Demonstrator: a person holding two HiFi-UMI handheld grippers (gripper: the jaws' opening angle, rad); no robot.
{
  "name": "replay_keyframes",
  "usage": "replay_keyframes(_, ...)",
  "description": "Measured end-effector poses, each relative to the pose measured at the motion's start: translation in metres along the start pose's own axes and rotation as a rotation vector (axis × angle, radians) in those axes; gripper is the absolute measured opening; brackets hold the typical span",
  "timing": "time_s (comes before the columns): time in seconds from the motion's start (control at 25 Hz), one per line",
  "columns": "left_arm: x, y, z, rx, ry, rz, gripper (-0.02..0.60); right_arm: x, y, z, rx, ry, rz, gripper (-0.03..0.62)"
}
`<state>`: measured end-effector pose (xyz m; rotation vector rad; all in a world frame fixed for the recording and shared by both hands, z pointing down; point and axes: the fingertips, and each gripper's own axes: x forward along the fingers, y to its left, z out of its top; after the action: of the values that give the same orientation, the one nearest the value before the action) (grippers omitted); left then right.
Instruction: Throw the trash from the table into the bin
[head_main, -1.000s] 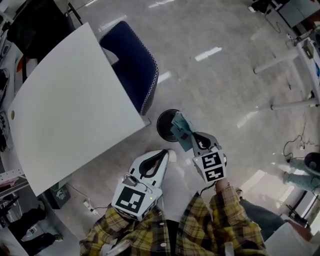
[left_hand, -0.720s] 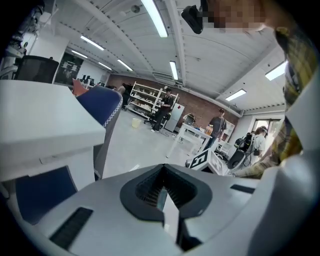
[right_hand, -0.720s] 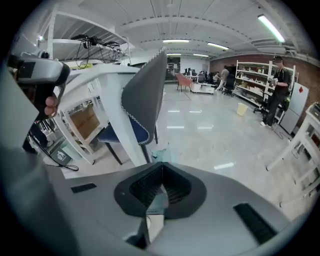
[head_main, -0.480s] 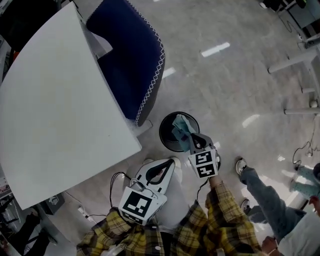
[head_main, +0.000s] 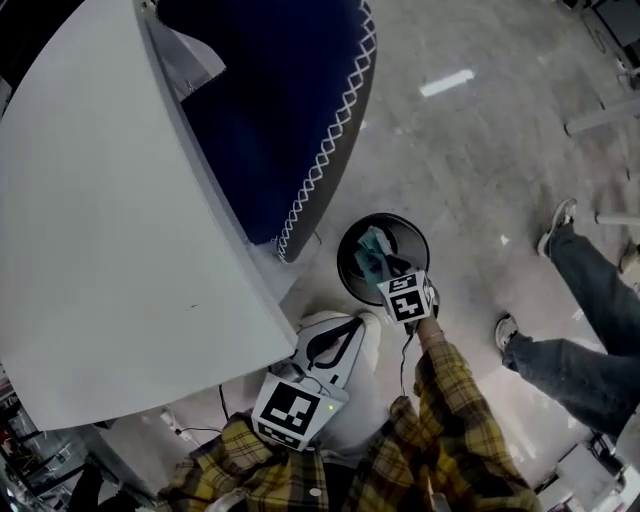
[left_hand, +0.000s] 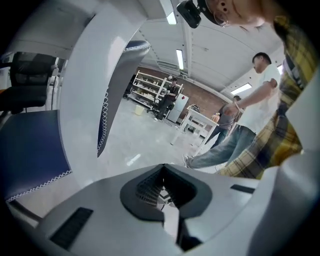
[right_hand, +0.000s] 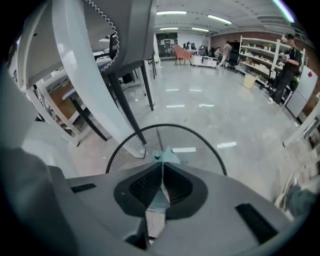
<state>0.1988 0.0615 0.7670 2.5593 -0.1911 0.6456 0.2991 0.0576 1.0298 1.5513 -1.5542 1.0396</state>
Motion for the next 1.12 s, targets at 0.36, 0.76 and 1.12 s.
replay_keyframes(0.36, -0.021, -0.01, 0.019, -0.024, -0.019, 0.014, 0.008, -0.029, 0.0, 0.003, 0.109, 0.004, -0.007, 0.077)
replay_keyframes(0.76, -0.101, -0.068, 0.091, -0.059, -0.014, 0.012, 0.008, -0.153, 0.036, 0.032, 0.14, 0.013, -0.002, 0.077)
replay_keyframes(1.12, -0.169, -0.11, 0.192, -0.026, -0.106, 0.024, 0.008, -0.286, 0.059, 0.106, 0.12, -0.077, 0.016, 0.077)
